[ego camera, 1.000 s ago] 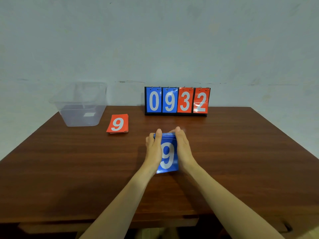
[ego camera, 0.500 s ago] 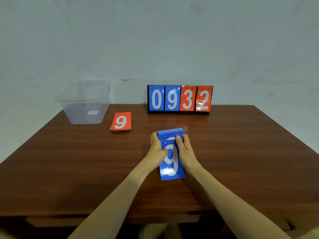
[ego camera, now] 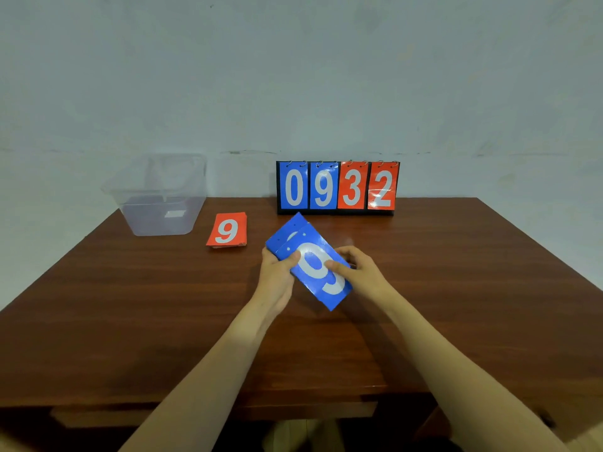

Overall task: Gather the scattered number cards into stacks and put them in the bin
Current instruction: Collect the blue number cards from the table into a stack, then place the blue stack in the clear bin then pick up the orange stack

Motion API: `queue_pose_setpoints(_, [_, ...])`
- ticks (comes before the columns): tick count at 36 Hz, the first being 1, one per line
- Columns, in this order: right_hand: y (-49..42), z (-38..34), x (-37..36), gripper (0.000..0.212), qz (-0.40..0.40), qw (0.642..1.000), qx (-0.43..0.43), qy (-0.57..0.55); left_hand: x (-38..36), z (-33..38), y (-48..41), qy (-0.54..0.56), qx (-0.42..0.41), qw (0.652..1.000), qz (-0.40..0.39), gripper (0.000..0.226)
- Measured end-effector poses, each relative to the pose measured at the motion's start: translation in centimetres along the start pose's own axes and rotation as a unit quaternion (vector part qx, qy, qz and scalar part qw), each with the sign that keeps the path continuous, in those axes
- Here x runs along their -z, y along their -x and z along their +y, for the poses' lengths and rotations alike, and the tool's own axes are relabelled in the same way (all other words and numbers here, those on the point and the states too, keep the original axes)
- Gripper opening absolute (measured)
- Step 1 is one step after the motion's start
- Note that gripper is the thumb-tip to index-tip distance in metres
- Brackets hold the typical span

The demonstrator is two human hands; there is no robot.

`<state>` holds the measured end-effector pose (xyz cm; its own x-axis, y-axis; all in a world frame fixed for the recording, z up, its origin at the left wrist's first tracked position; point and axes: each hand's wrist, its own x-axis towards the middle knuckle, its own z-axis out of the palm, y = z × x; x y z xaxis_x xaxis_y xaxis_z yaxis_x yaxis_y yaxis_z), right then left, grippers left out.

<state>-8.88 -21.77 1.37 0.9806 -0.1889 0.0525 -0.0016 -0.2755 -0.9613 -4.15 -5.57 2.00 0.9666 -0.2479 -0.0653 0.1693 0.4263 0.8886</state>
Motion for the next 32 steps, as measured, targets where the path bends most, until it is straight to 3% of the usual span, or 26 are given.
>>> queue_pose_setpoints(3, [0.4, 0.4, 0.2, 0.026, -0.008, 1.000, 0.000, 0.010, 0.5, 0.1, 0.1, -0.047, 0.014, 0.998, 0.038, 0.051])
queue_pose_setpoints(6, [1.1, -0.1, 0.5, 0.020, 0.000, 0.998, 0.019, 0.054, 1.6, 0.2, 0.4, -0.181, -0.007, 0.983, 0.023, 0.051])
queue_pose_setpoints(10, [2.4, -0.8, 1.0, 0.016, 0.013, 0.990, 0.081, 0.116, 3.0, -0.3, 0.6, -0.408, -0.065, 0.911, 0.005, 0.043])
queue_pose_setpoints(12, [2.8, -0.8, 0.9, 0.016, 0.015, 0.984, 0.107, 0.145, 3.5, -0.9, 0.9, -0.461, -0.078, 0.884, -0.025, 0.047])
queue_pose_setpoints(16, [3.4, 0.7, 0.0, 0.017, 0.052, 0.985, 0.112, 0.120, 4.0, -2.6, 2.6, -0.443, -0.042, 0.894, -0.048, 0.050])
queue_pose_setpoints(20, [3.9, 2.3, -0.9, 0.016, 0.064, 0.984, 0.109, 0.129, 4.5, -4.1, 3.3, -0.535, -0.045, 0.844, 0.000, 0.051])
queue_pose_setpoints(24, [4.1, 2.2, -1.1, 0.035, 0.045, 0.981, 0.110, 0.155, 4.2, -3.8, 3.4, -0.433, -0.073, 0.899, 0.003, 0.058])
queue_pose_setpoints(27, [4.2, 2.2, -0.7, 0.052, 0.033, 0.991, 0.061, 0.113, 3.8, -3.6, 3.6, -0.437, -0.083, 0.895, -0.005, 0.054])
queue_pose_setpoints(29, [4.4, 2.3, -0.4, 0.050, 0.032, 0.997, 0.024, 0.069, 3.7, -3.9, 3.7, -0.447, -0.079, 0.891, -0.003, 0.051])
queue_pose_setpoints(32, [4.9, 2.6, -0.4, 0.038, 0.009, 0.991, -0.004, 0.130, 3.7, -4.2, 3.9, -0.466, -0.073, 0.882, 0.005, 0.051])
